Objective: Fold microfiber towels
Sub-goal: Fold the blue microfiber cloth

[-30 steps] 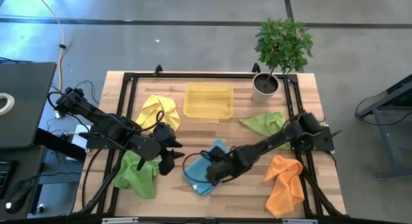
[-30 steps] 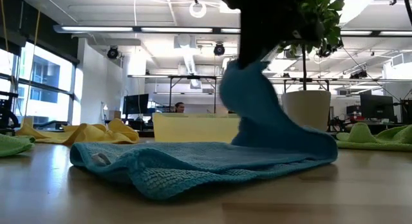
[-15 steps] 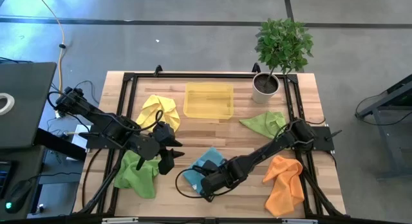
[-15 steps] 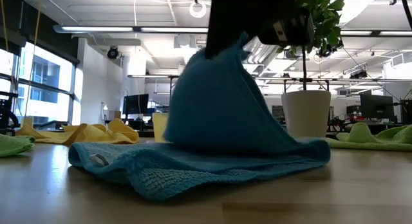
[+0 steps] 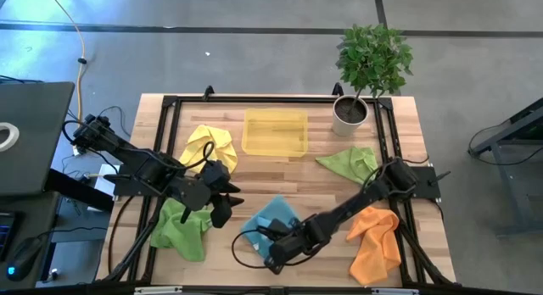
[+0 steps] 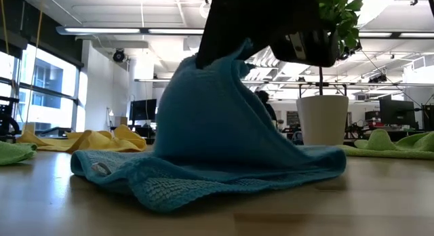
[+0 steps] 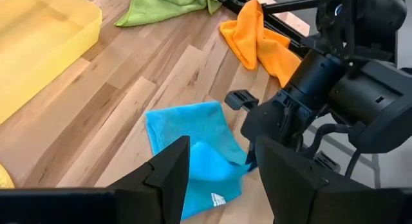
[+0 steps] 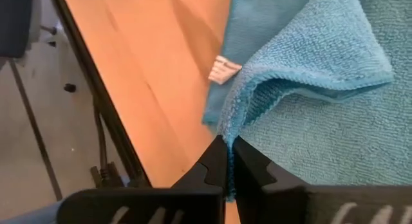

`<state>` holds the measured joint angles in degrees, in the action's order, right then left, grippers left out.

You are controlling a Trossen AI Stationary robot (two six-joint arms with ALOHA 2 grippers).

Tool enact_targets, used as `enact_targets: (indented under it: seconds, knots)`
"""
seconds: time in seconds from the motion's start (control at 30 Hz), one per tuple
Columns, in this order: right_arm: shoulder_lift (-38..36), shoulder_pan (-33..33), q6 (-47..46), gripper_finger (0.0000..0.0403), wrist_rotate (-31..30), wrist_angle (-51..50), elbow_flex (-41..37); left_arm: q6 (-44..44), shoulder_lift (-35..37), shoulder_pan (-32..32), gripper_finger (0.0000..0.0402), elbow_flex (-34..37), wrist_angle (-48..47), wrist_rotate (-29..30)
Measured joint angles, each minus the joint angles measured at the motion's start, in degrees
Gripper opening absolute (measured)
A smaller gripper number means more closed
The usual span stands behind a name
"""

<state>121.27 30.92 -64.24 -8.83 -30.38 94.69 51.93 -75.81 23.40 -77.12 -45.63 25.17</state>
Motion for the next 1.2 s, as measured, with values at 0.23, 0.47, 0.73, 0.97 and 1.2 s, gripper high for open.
enact_targets:
  seconds: [0.23,0.47,0.73,0.97,1.2]
  knots:
    - [-0.02,0.01,2.72,0.0011,-4.54,3.02,-0.04,0.46,0.00,0.00,0.0168,0.00,0.00,0.71]
    - [-0.04,-0.01,5.09,0.0111,-2.15,3.84,0.39,0.52,0.00,0.02,0.0168,0.00,0.00,0.85]
    - [-1.45,-1.45,13.40,0.0164,1.38,-14.48,5.95,0.45,-0.05,0.07,0.0168,0.00,0.00,-1.41]
    - [-5.88,-1.78,15.96,0.0165,-6.06,-41.13,6.67,0.13,-0.69,2.89,0.0168,1.27,0.00,-2.38]
    - [-8.84,-3.06,19.98,0.0165,-7.67,-34.82,0.60,2.95,-0.77,5.11,0.0168,8.48,2.80,-1.59]
